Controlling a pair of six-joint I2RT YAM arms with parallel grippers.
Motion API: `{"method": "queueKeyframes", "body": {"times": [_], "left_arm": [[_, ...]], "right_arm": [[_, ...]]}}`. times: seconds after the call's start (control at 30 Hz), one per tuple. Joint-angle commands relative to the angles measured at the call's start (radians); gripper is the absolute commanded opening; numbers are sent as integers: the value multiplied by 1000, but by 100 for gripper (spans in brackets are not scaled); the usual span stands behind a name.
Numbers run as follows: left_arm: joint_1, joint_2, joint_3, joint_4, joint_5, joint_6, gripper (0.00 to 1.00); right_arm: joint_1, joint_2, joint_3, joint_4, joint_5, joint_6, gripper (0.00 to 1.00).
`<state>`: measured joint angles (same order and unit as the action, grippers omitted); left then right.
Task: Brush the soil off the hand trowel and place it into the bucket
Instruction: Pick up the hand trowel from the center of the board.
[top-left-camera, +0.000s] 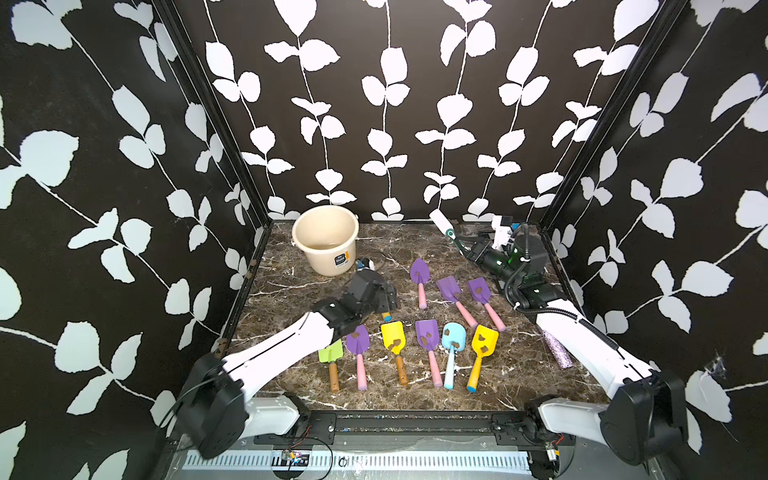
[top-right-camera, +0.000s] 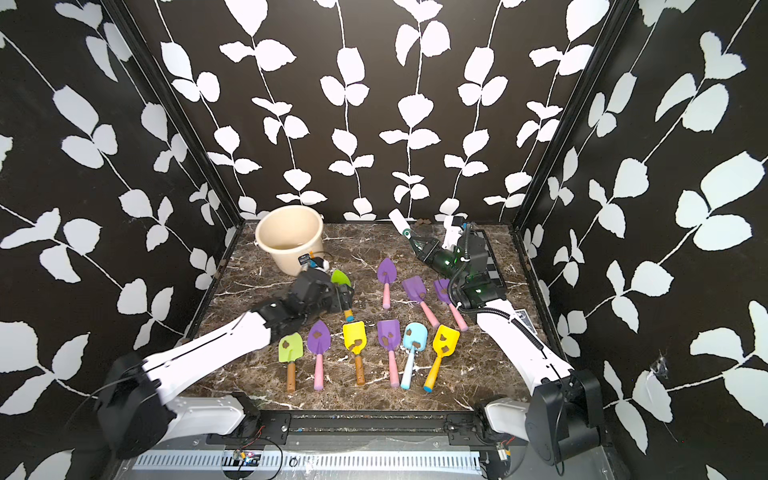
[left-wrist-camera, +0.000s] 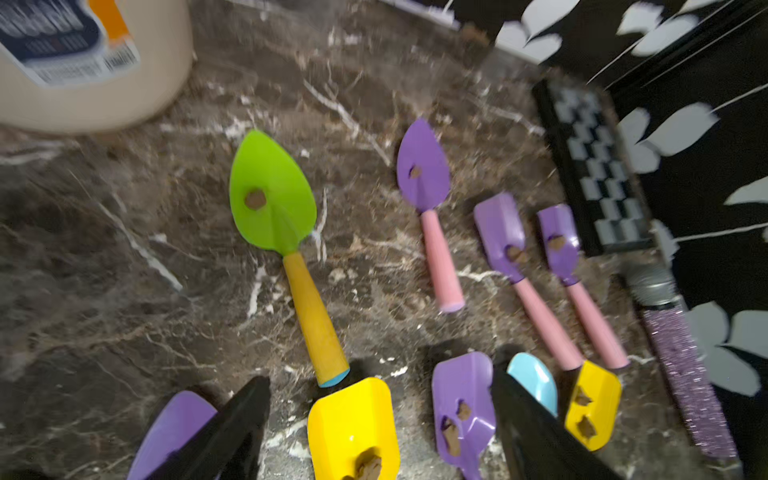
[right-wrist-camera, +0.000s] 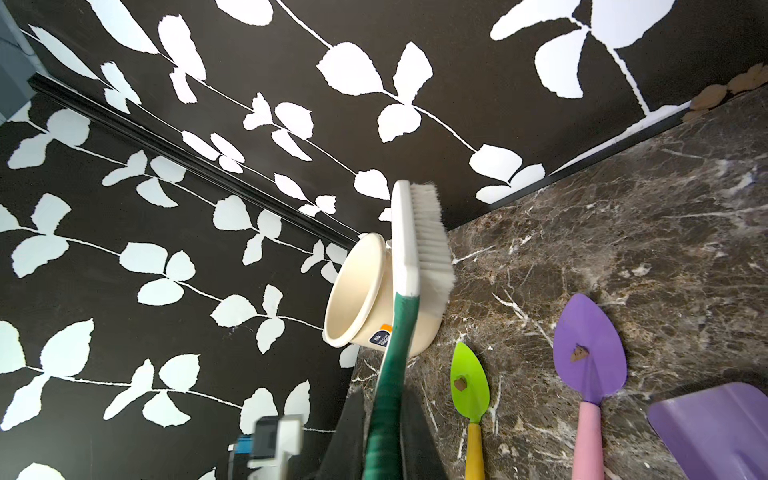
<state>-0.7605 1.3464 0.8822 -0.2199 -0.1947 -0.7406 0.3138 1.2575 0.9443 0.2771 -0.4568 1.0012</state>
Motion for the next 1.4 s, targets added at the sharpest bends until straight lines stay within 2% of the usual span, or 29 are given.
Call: {"method": "queueKeyframes", "body": {"times": [0.0,0.27,0.53,0.67,1.13,1.23,1.37], "left_arm": [[-3,88,-18,137,-8,-45,82],[-5,261,9,165,-89,-71,70],[-3,344,8,151,-118,-104,64],[-3,372,9,155,-115,-104,57],[-3,366,36,101,-122,-100,27],[-3,337,61,43,-110,-82,23],[1,275,133,-118,-66,-32,17]], "right_arm": [[-2,-18,-7,46,-15,-17,0],[-3,-42,-19,16,-5,-33,0],[-3,-53,-13,-7,1,-42,0],[-4,-57,-7,-24,6,-53,0],[-3,-101,-12,-65,18,-58,0],[-8,-103,-18,-63,15,-43,0],[-56,-87,-66,44,-44,61,0]]}}
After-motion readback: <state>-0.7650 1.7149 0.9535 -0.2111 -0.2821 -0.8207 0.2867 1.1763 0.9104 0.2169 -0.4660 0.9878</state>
